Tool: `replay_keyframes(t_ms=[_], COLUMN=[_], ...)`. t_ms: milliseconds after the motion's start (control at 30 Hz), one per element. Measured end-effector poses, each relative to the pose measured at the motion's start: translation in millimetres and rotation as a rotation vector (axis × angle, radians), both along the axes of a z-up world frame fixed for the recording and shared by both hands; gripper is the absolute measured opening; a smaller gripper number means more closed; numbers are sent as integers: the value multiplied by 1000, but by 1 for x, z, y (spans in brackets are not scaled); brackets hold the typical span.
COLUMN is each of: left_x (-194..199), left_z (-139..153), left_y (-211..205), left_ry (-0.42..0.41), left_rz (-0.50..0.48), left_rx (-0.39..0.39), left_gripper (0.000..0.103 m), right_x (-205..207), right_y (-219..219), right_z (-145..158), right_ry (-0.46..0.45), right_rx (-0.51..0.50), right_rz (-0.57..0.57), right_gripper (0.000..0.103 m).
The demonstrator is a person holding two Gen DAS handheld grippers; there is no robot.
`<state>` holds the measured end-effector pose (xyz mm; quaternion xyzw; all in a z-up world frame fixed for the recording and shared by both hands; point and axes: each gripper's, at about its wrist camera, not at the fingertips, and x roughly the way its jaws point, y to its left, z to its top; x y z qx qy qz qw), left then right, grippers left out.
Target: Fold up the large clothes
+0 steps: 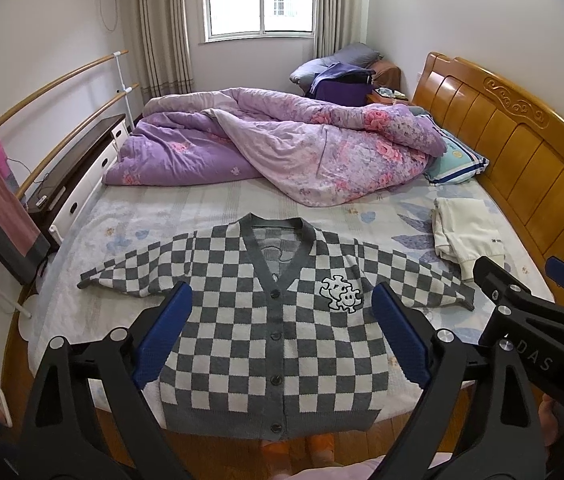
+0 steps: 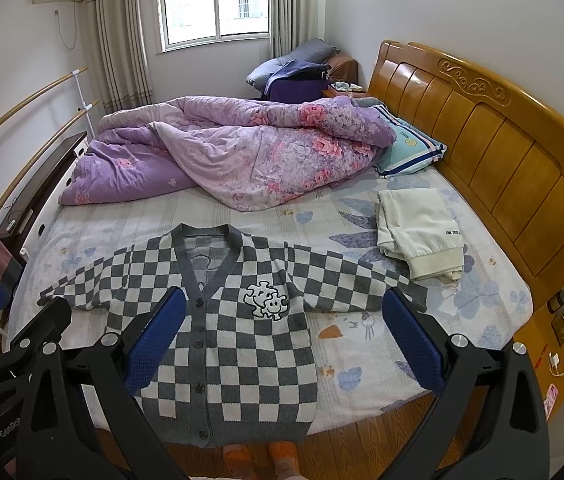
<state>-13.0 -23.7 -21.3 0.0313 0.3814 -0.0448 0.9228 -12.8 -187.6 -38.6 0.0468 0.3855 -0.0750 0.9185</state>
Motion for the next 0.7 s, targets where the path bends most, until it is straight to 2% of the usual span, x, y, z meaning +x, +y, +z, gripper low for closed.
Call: replay_keyframes(t_ms=[400, 700], left_x=[6, 8], left_z=[1, 0], left_y=[15, 15], left_ry=[36, 82], left_rz=[11, 47], left_rx=[-34, -38], left_gripper=[91, 91], right_x=[-9, 2], right_y=[-2, -4], right_z=[-11, -4], right_ry=[7, 33], right_rx=[4, -8], right_rz=[18, 57], right_gripper=[95, 95])
